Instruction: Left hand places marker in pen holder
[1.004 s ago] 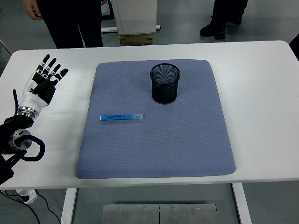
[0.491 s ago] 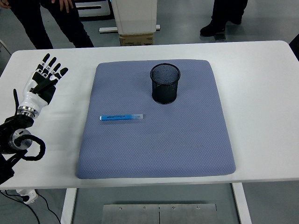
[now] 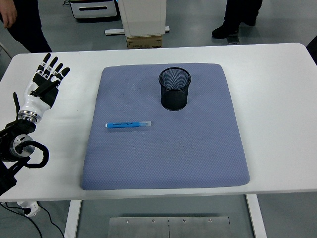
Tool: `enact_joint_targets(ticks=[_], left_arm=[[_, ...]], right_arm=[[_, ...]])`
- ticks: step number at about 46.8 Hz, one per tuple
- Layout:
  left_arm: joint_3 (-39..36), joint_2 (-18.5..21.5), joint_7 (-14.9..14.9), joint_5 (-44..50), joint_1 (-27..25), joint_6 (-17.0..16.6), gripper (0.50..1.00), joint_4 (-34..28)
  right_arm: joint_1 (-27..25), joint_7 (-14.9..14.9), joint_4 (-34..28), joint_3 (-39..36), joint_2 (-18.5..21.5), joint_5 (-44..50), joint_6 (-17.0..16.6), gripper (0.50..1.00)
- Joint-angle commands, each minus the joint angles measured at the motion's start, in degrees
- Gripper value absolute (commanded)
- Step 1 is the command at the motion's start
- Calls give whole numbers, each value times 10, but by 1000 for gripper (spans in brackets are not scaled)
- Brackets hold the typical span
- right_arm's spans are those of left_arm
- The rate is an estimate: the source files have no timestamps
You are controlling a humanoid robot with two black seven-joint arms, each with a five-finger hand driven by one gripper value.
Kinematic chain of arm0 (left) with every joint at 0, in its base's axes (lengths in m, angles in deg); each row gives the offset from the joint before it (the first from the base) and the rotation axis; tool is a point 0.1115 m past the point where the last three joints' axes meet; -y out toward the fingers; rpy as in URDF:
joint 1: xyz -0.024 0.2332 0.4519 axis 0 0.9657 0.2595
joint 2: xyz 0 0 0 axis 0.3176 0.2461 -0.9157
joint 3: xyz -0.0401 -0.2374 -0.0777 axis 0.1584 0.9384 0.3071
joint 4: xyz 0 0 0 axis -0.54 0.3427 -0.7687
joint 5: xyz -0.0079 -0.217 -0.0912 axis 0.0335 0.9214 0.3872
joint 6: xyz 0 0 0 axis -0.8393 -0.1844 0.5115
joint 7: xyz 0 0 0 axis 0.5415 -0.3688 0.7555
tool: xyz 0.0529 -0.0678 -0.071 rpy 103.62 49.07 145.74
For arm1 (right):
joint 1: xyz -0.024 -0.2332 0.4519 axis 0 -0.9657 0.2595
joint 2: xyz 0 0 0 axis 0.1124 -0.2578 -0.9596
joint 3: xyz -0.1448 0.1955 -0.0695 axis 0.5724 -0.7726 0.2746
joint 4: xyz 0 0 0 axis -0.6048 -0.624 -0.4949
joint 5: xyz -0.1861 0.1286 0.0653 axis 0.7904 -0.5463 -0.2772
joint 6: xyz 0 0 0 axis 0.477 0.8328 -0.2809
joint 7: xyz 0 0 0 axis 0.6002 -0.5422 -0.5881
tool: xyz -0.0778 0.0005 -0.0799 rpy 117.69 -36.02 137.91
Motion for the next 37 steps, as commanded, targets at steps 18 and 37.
enact_joint_targets(ticks=[18,37], left_arm=[[-133,90,-9,-7,-51,0,1000,-17],[-416,125,-9,-15,-227,-35,1000,-114]], right_arm=[[0,0,0,0,0,0,0,1000],[0,0,0,0,0,0,0,1000]])
